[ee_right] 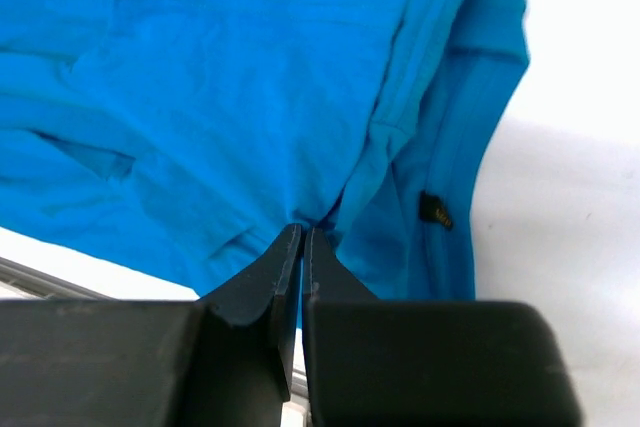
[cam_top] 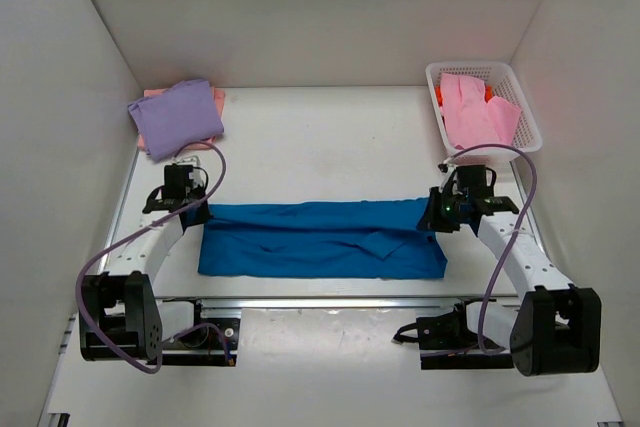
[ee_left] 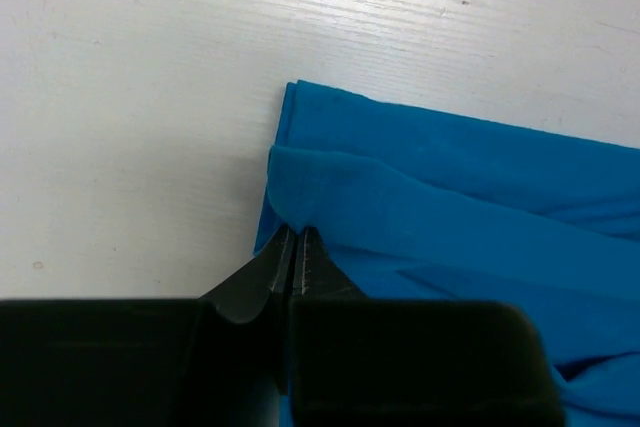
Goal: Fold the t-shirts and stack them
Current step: Fold the other side of the tshirt into a rectangle, then rotate the tshirt 90 degrees
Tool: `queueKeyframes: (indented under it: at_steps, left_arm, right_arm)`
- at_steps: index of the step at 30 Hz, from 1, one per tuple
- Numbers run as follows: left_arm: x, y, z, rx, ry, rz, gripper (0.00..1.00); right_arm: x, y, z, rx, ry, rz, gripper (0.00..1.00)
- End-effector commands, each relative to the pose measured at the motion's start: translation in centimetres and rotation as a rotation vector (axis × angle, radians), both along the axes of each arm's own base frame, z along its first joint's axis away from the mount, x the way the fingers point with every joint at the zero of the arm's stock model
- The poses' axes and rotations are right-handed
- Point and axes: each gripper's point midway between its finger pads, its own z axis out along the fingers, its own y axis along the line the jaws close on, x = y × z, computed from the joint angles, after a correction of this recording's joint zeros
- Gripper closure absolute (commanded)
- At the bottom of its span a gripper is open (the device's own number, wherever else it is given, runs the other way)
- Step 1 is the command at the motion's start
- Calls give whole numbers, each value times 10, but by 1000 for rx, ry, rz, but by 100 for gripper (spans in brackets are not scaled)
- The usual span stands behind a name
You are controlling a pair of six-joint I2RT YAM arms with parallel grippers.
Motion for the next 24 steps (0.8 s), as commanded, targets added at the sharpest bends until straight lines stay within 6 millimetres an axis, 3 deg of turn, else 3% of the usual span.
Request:
queueKeyframes:
  at_steps: [1,2,3,4,6,8,11,16,18,19,20,22,24]
  left_arm:
    - [-3,7,5,27,-12,36,89]
    - [-8,7,4,25,6,49,86]
    - [-9,12,3,35,21,84,77]
    - [-13,13,-1,29,48,92,61]
    - [-18,18,-6,45,80,120,52]
    - [-21,19,-5,55,88,124,51]
    - [-19,19,-4,43,82,130,51]
    - [-6,18,16,50,15,131,52]
    - [4,15,28,47,-23,114,54]
    - [12,-2,36,36,-54,53,57]
    - [20,-10,45,29,-89,32,57]
    - [35,-26,54,-10,-144,7,59]
    - [49,-43,63,-65,-192,-19,61]
  right_arm:
    - [-10,1,-2,-4,11,-20,100]
    - [-17,0,-5,-1,40,-39,100]
    - [-23,-1,-10,-5,70,-68,100]
    - [-25,3,-6,-9,58,-56,100]
    - [-29,8,-1,10,79,-73,100]
    - [-32,10,4,52,90,-99,96]
    - [-40,7,6,41,130,-152,74]
    - [-33,-15,20,-32,92,-261,64]
    - [-25,-13,24,-21,67,-255,66]
    - [-21,-6,30,3,47,-232,71]
    - [-18,1,28,7,52,-205,83]
    - [-17,20,22,28,72,-150,94]
    - [-20,40,11,8,107,-99,98]
